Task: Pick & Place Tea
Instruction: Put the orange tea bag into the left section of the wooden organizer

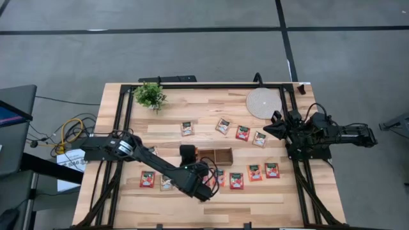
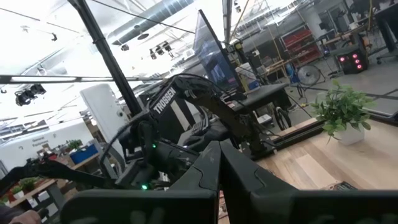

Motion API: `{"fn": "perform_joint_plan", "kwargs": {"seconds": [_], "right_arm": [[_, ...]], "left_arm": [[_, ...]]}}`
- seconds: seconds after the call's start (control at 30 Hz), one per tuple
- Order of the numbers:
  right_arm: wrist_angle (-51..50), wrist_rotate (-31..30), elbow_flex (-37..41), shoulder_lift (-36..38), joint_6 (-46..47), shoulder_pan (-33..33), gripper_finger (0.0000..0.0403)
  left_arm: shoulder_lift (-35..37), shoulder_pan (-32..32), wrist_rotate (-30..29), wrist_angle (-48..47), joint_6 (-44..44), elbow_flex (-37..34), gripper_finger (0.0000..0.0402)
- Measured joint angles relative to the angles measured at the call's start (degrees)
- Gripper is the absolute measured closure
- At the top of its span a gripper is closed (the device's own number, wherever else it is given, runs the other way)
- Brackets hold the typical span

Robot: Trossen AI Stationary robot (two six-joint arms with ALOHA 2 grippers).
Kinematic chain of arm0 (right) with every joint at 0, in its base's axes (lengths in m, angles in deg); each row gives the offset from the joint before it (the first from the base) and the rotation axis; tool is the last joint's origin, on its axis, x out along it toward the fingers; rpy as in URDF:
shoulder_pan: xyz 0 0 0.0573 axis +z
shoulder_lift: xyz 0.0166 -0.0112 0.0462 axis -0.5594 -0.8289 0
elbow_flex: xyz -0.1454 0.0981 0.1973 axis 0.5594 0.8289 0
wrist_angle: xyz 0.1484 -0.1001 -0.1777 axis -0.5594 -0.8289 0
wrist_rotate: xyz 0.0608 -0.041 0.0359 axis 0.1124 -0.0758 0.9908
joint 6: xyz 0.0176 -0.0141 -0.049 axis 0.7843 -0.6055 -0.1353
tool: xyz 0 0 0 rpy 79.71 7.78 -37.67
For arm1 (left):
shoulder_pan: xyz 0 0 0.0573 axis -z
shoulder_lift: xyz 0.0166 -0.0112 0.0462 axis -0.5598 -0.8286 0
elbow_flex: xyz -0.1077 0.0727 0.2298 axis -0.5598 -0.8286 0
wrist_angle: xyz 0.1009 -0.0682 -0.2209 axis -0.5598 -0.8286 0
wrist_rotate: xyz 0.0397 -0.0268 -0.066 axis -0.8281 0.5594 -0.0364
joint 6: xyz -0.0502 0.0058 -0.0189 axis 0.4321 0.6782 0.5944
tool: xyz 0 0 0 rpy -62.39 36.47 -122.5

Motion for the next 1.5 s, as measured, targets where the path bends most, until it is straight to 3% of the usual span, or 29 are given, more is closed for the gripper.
{"fn": "perform_joint_plan", "kwargs": {"seconds": [0.3, 0.73, 1.5], "right_arm": [[-2.89, 0.0, 0.0, -0.02, -0.01, 0.0, 0.0403], [-2.86, 0.08, 0.0, -0.02, 0.0, 0.0, 0.0403], [-2.81, 0.25, 0.0, -0.02, 0.0, -0.01, 0.0403]], "left_arm": [[0.58, -0.38, -1.49, 0.03, -0.36, -4.25, 0.0401], [0.59, -3.76, 1.44, 0.01, 1.03, -4.53, 0.0401], [0.55, -3.84, 1.6, 0.0, 1.28, -4.53, 0.0395]]}}
